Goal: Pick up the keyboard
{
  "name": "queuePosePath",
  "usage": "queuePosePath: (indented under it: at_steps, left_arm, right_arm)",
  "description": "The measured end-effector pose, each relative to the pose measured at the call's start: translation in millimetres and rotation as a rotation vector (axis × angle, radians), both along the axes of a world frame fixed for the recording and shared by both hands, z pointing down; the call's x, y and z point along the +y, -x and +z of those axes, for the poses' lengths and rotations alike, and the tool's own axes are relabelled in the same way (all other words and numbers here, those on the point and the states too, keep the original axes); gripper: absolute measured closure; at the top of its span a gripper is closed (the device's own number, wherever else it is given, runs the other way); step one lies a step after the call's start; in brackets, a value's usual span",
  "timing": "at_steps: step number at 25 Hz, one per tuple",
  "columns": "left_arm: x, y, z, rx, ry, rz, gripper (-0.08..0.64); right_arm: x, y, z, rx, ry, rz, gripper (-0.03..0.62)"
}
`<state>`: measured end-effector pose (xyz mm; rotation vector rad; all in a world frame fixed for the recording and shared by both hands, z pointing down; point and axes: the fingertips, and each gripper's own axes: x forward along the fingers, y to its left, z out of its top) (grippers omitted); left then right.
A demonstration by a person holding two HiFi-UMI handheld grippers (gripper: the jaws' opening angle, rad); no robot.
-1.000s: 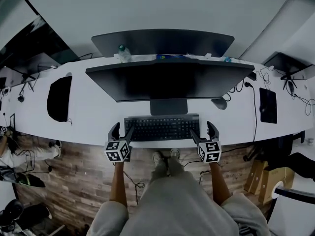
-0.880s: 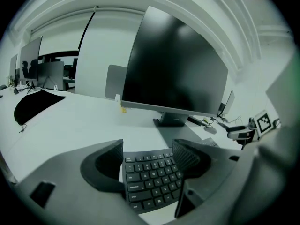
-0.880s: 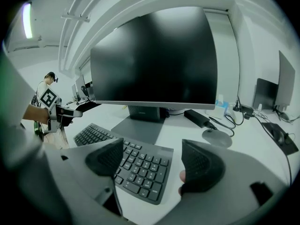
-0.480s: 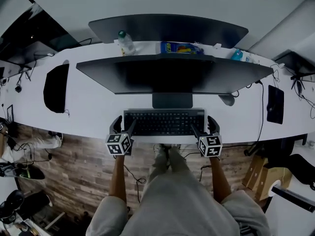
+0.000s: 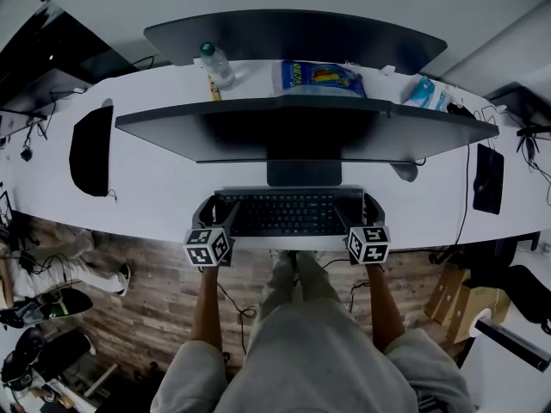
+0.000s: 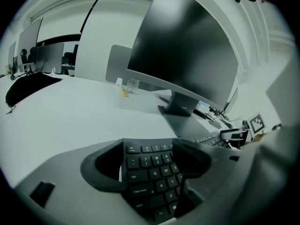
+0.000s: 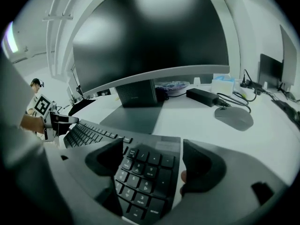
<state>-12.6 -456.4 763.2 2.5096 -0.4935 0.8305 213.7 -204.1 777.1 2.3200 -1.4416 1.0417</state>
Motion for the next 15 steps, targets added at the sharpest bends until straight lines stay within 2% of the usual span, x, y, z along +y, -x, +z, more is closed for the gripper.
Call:
queuePosePath:
  at_steps: [6, 15]
  left_arm:
    - [-4.1, -1.7, -1.8, 0.007, -0.023, -0.002, 0.25]
    - [-7.7, -5.4, 8.0, 0.006, 0.004, -0.011, 0.245]
  right_arm:
    - [-6.5, -3.0, 9.7, -0.031, -0.002, 0.024, 0.207]
    - [-6.4, -8.5, 12.8, -0.043, -0.009, 0.05, 0.209]
